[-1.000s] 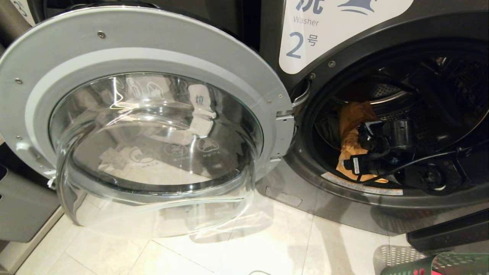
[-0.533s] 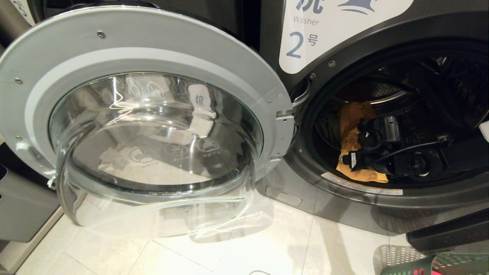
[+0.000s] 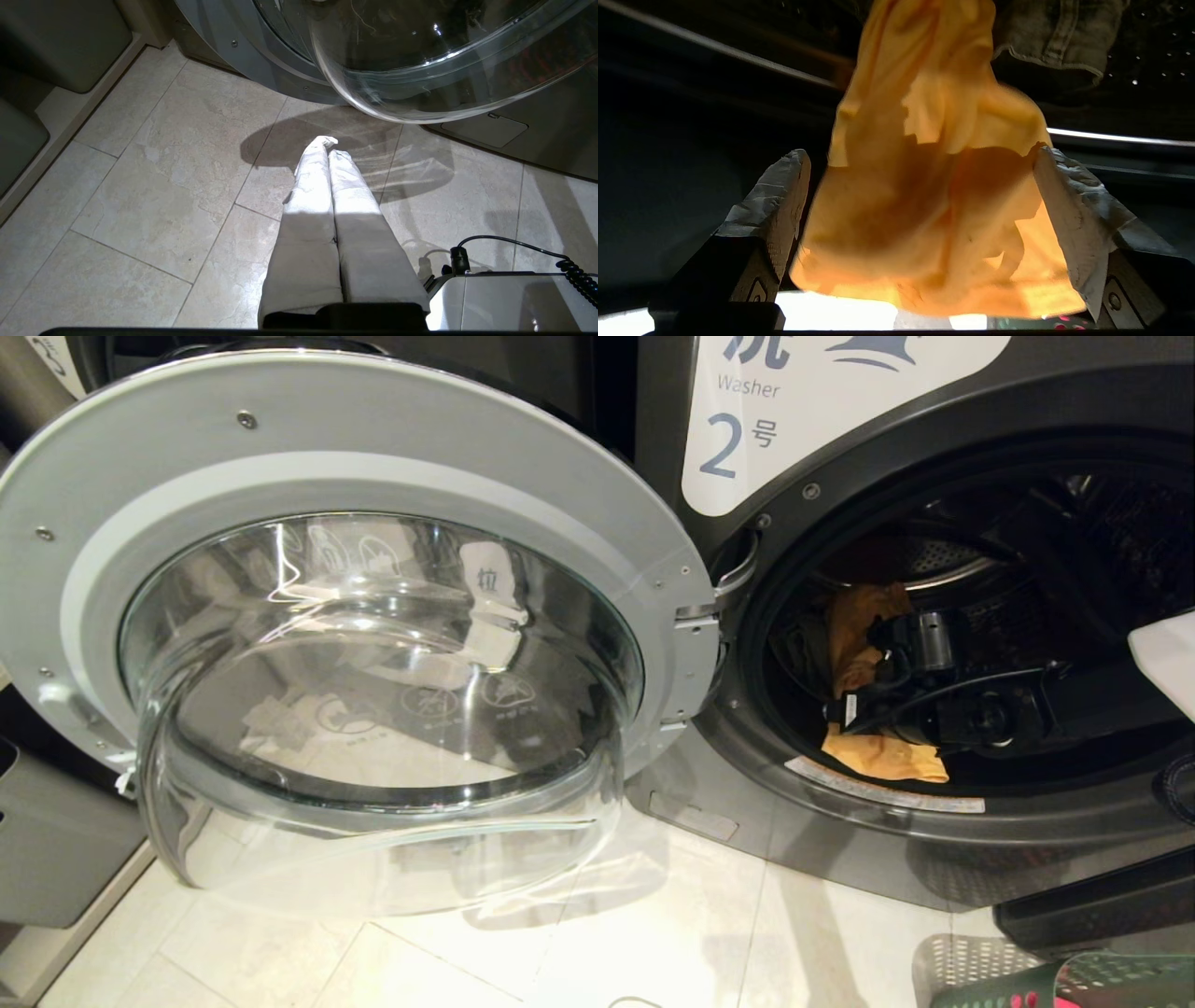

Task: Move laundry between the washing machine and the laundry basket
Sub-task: Pick a cloth and place it into the basket

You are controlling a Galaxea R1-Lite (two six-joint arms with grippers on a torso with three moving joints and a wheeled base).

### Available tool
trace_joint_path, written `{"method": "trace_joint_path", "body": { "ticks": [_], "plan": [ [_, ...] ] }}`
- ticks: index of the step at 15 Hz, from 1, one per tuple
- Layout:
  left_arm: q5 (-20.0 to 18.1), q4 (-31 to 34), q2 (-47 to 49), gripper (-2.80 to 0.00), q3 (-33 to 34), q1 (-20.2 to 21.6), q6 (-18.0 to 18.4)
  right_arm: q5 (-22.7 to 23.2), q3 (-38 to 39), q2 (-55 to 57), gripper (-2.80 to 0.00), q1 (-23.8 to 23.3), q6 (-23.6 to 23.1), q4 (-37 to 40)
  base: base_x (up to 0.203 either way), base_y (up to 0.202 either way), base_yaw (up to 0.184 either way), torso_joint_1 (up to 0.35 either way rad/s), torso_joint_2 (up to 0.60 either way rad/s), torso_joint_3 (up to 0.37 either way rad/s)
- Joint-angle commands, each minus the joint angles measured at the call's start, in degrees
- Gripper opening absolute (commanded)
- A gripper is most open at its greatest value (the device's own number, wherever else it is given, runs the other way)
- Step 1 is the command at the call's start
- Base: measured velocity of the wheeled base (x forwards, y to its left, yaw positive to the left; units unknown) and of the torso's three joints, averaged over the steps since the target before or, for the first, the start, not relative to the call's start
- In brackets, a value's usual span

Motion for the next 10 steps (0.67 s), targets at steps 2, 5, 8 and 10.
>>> {"method": "trace_joint_path", "body": {
  "ticks": [2, 5, 8, 10],
  "plan": [
    [0.01, 0.00, 0.02, -2.80, -0.07, 0.00, 0.01, -1.13, -1.46, 1.51, 0.00, -0.06, 0.18, -0.11, 0.000, 0.000, 0.000, 0.000, 0.00, 0.000],
    [0.01, 0.00, 0.02, -2.80, -0.03, 0.00, 0.01, -1.19, -1.98, 1.98, -2.80, -0.29, 0.28, 0.12, 0.000, 0.000, 0.000, 0.000, 0.00, 0.000],
    [0.01, 0.00, 0.02, -2.80, 0.00, 0.00, 0.01, -1.59, -2.31, 2.42, -2.80, -0.55, 1.71, 1.81, 0.000, 0.000, 0.000, 0.000, 0.00, 0.000],
    [0.01, 0.00, 0.02, -2.80, 0.00, 0.00, 0.01, -1.83, -2.25, 2.65, -2.80, -1.24, 1.76, 1.91, 0.000, 0.000, 0.000, 0.000, 0.00, 0.000]
  ]
}}
